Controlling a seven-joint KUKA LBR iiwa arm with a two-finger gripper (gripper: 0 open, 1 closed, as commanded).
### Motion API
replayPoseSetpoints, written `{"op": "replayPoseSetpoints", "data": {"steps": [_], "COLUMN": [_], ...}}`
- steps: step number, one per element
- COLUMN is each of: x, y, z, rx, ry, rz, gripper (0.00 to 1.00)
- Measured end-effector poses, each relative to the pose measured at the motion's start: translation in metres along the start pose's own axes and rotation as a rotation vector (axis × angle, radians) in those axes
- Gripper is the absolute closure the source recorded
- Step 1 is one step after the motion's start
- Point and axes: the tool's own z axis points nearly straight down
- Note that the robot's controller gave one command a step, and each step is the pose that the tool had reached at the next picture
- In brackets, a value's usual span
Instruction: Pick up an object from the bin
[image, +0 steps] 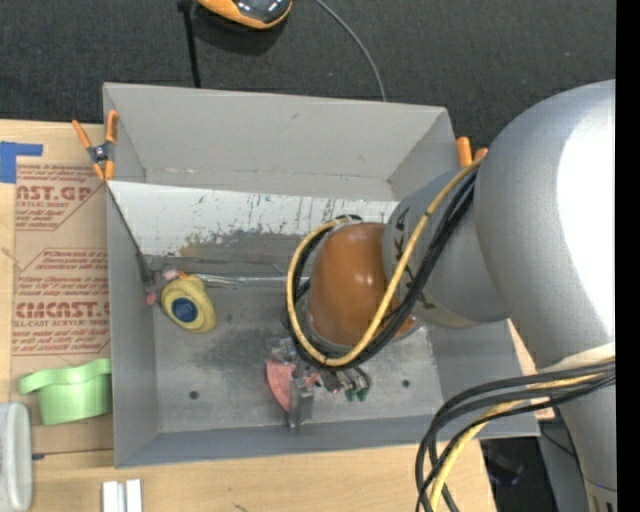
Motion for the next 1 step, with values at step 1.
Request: {"op": "replayPoseSetpoints", "data": {"steps": [1], "x": [0.0014], "y": [-0.0011], "z": [-0.0226], "rx": [0.000], "ry": [0.004], "rz": [-0.014], "gripper": [1.00]}}
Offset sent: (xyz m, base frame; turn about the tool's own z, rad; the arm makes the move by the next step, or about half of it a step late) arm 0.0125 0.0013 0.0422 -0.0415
